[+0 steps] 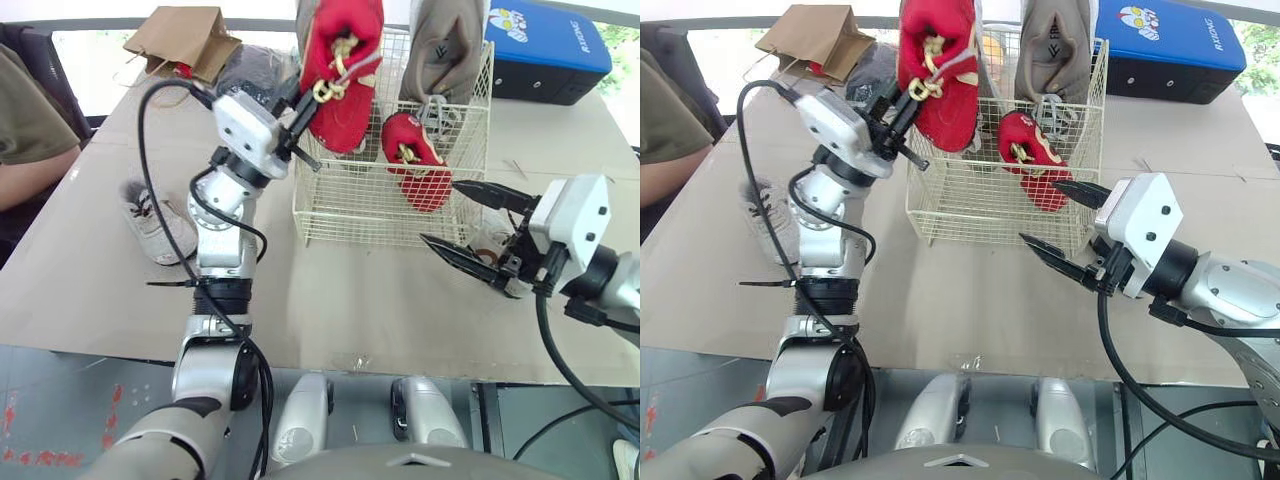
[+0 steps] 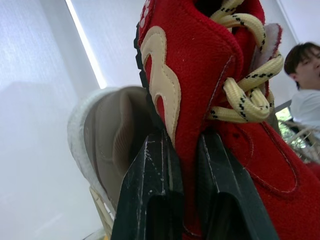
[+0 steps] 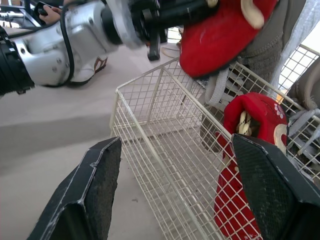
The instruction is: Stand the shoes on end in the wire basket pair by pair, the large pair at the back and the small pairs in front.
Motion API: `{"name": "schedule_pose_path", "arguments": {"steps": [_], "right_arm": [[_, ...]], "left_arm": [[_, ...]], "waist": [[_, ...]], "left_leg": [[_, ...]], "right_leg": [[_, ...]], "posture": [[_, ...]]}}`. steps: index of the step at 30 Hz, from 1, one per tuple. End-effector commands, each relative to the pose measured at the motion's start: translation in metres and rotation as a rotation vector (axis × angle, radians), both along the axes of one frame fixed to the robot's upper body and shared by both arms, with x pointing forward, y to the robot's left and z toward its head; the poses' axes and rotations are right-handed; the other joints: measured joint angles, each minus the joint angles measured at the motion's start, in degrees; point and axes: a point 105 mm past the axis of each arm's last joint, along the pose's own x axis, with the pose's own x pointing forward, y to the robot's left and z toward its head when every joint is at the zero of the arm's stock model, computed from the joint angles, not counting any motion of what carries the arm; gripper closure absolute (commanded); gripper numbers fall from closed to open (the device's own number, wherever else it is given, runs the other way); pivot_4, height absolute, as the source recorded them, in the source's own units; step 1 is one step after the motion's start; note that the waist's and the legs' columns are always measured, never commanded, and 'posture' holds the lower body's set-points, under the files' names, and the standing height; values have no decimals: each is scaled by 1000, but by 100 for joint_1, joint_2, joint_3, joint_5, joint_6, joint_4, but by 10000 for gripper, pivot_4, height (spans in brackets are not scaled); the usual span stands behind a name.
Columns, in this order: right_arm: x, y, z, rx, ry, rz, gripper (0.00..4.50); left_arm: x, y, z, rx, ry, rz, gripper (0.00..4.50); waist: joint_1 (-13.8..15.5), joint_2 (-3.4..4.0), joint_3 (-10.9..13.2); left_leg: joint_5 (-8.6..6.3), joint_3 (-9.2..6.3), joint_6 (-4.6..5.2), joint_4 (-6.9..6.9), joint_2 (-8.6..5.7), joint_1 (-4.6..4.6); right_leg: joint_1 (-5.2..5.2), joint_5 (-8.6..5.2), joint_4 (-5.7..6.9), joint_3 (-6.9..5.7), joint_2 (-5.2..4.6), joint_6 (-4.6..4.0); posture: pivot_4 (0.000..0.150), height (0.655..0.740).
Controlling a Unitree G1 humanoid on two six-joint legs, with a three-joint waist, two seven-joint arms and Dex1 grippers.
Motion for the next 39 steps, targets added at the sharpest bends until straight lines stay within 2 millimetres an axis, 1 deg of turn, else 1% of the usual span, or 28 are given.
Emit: {"name": "schedule_pose_path", "arguments": {"steps": [1, 4, 6, 7, 10, 12, 14, 15, 17, 18, 19, 22, 23, 24, 29, 30, 32, 35, 37, 39], "right_arm": [[-5, -2, 8, -8, -43, -17, 11316], [-7, -5, 8, -2, -38, -37, 11316], [-8, -7, 7, -2, -35, -50, 11316], [-8, -8, 6, 4, -27, -58, 11316], [-9, -12, 5, 27, 4, -70, 11316], [-10, -14, 5, 39, 11, -78, 11316], [-10, -17, 5, 54, 28, -80, 11316], [-10, -18, 5, 64, 39, -80, 11316], [-8, -21, 7, 104, 58, -79, 11316], [-7, -23, 9, 116, 57, -81, 11316], [-7, -23, 9, 118, 62, -76, 8887], [-8, -23, 7, 95, 74, -56, 0], [-7, -24, 7, 91, 75, -56, 0], [-6, -24, 5, 84, 77, -55, 0], [-2, -23, 2, 73, 72, -48, 0], [2, -27, -1, 57, 72, -71, 0], [9, -39, -11, 10, 90, -156, 0], [13, -62, -29, -24, 180, -297, 0], [15, -84, -44, -56, 237, -445, 0], [11, -104, -63, -93, 299, -590, 0]], "left_arm": [[-1, -3, 4, 27, -102, 42, 43923], [9, 0, -11, 60, -53, 80, 43923], [12, -3, -26, 119, -14, 73, 43923], [11, -3, -33, 133, 10, 62, 43923], [7, 1, -46, 124, 78, 37, 43923], [6, 7, -58, 105, 167, 15, 43923], [4, 14, -64, 90, 246, -7, 43923], [3, 17, -64, 75, 274, -17, 43923], [0, 22, -65, 52, 352, -58, 33637], [-3, 26, -65, 51, 375, -74, 30175], [-6, 28, -65, 58, 399, -93, 24543], [-18, 33, -67, 63, 509, -184, 10463], [-24, 35, -68, 56, 561, -226, 4830], [-29, 39, -67, 53, 601, -252, 651], [-48, 55, -68, 87, 738, -300, 651], [-52, 56, -69, 95, 768, -320, 651], [-67, 49, -66, 126, 828, -412, 651], [-91, 35, -63, 209, 907, -554, 651], [-107, 22, -62, 280, 928, -638, 651], [-120, 7, -60, 360, 934, -715, 651]], "waist": [[2, 0, 0], [2, 0, 0], [2, 0, -1], [5, 0, -1], [0, 13, -17], [-1, 23, -23], [-17, 29, -26], [-33, 31, -27], [-96, 31, -28], [-116, 34, -29], [-128, 34, -29], [-140, 34, -29], [-142, 35, -29], [-143, 35, -29], [-130, 38, -25], [-128, 39, -23], [-108, 30, -16], [-85, 30, -7], [-56, 35, -4], [-26, 37, -3]], "left_leg": [[0, 0, 0, 0, 0, 0], [0, -3, 0, 0, 0, 0], [0, -3, 0, 0, 0, 1], [0, -4, 0, 0, 0, 2], [0, -4, 0, 0, 0, 19], [-1, -2, 1, -4, 1, 33], [-1, 1, 1, -11, 3, 59], [-1, 1, 1, -18, 5, 87], [-1, 1, 1, -23, 8, 100], [-1, 1, 1, -23, 8, 101], [-1, 2, 1, -23, 7, 101], [-1, -1, 1, -21, 8, 102], [-1, -2, 1, -21, 8, 103], [-1, -2, 1, -21, 8, 104], [-1, -4, 1, -21, 9, 104], [-1, -4, 1, -21, 8, 102], [-1, -6, 0, -22, 8, 95], [-2, -7, 0, -22, 8, 81], [-2, -6, 0, -28, 7, 79], [-2, -3, 0, -32, 6, 79]], "right_leg": [[0, 0, 0, 0, 0, 0], [0, 0, 0, -3, 0, 0], [1, 0, 1, -3, 0, 0], [3, 0, 2, -5, 0, 0], [24, 0, 0, -6, -1, 1], [37, 0, 0, -3, -1, 0], [55, -2, 1, 0, 0, 0], [80, -4, -2, 0, 1, -1], [93, -4, -6, -1, 2, -1], [96, -4, -7, 0, 2, -1], [96, -4, -7, 0, 1, -1], [98, -4, -7, -1, 2, -1], [98, -4, -7, -2, 2, -1], [98, -4, -6, -2, 2, -1], [98, -5, -8, -4, 1, -2], [97, -6, -10, -4, 1, -2], [95, -13, -14, -7, 1, -15], [88, -15, -20, -9, -2, -19], [85, -15, -24, -7, -3, -18], [84, -16, -29, -6, -4, -19]], "posture": [[1500, 7400], [1500, 7400], [1500, 7400], [1500, 7400], [1500, 7400], [1500, 7400], [1500, 7400], [1500, 7400], [1500, 7400], [1500, 7400], [1500, 7400], [1500, 7400], [1500, 7400], [1500, 7400], [1500, 7400], [1500, 7400], [1500, 7400], [1500, 7400], [1500, 7400], [1500, 7400]]}}
